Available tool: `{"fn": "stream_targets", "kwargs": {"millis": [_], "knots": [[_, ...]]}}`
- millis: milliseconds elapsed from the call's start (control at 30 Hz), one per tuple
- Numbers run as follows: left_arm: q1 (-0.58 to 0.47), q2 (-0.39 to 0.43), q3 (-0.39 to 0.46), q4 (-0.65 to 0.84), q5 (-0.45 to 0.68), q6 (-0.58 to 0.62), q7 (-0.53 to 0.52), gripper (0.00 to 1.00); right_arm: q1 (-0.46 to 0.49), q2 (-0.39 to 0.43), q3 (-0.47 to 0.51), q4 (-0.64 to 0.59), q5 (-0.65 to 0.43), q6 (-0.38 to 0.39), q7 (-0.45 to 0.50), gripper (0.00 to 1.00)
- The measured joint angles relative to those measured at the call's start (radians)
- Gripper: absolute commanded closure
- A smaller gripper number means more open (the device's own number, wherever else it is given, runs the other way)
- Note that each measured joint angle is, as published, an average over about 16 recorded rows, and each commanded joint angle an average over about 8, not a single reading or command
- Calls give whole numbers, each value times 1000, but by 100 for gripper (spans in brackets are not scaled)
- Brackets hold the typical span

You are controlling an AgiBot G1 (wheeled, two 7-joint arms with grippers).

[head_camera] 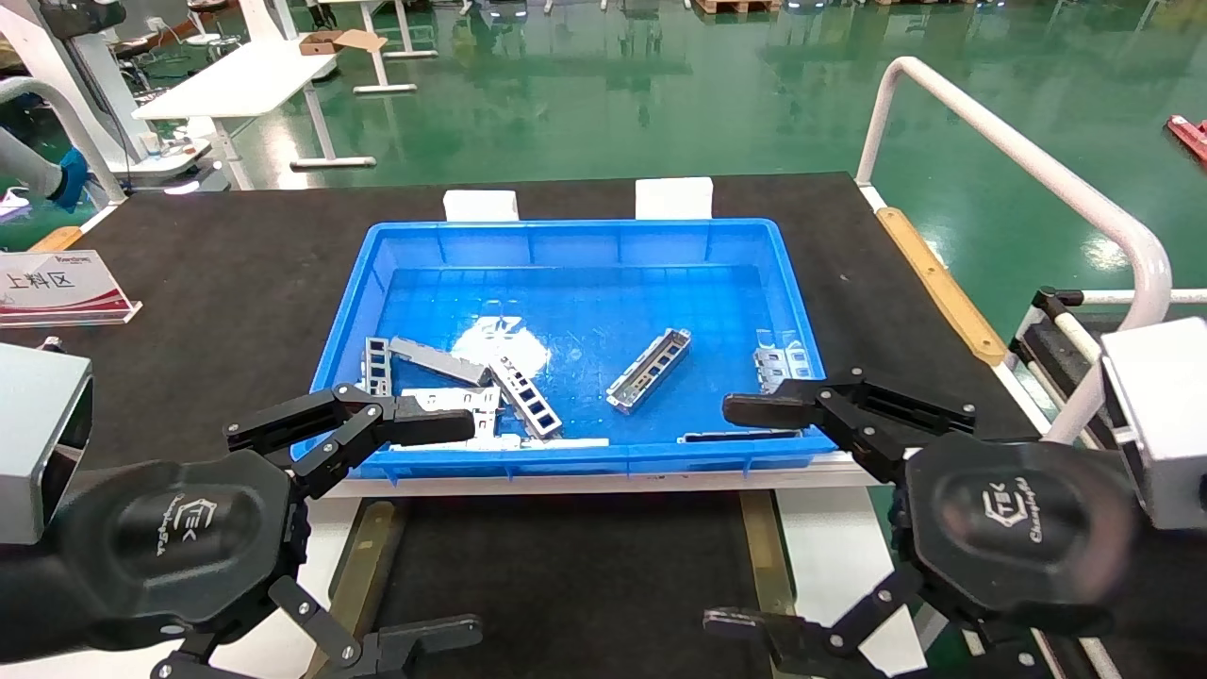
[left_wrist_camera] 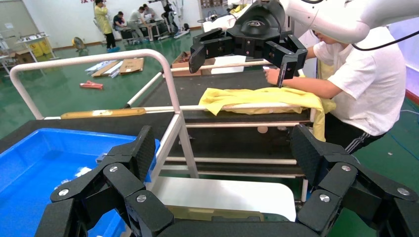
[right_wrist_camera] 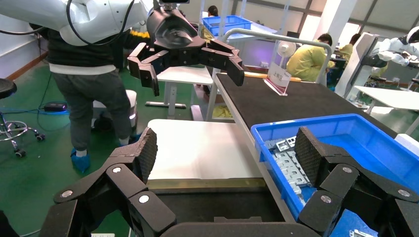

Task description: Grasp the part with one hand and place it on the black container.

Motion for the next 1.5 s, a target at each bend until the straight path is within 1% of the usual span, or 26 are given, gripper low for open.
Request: {"fn": "stream_targets", "kwargs": {"millis": [1133,1500], "knots": [[-1,1,0,0,0,0,0,0,1,1,-2,0,0,1,-1,0],[-42,32,17,38,34,-2,11,0,1,1,-2,-1,0,1,-2,0]]}}
